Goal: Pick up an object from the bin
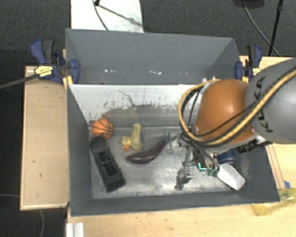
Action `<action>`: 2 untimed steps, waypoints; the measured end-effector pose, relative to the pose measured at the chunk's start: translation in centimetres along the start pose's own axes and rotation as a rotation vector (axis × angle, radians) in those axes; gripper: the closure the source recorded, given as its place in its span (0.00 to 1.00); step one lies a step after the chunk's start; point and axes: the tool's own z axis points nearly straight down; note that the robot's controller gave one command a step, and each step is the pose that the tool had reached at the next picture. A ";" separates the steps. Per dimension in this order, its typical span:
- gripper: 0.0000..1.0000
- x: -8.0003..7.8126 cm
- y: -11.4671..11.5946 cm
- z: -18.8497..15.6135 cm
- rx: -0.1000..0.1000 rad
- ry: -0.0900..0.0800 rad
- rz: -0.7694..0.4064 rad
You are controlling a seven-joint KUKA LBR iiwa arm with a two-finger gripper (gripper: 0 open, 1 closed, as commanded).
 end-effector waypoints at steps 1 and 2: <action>0.00 -0.2 0.0 -0.4 0.000 -0.008 0.002; 0.00 -2.6 1.4 -1.2 0.002 -0.003 -0.074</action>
Offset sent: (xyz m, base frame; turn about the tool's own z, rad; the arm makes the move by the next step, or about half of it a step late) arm 0.0592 0.0378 0.0242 -0.1898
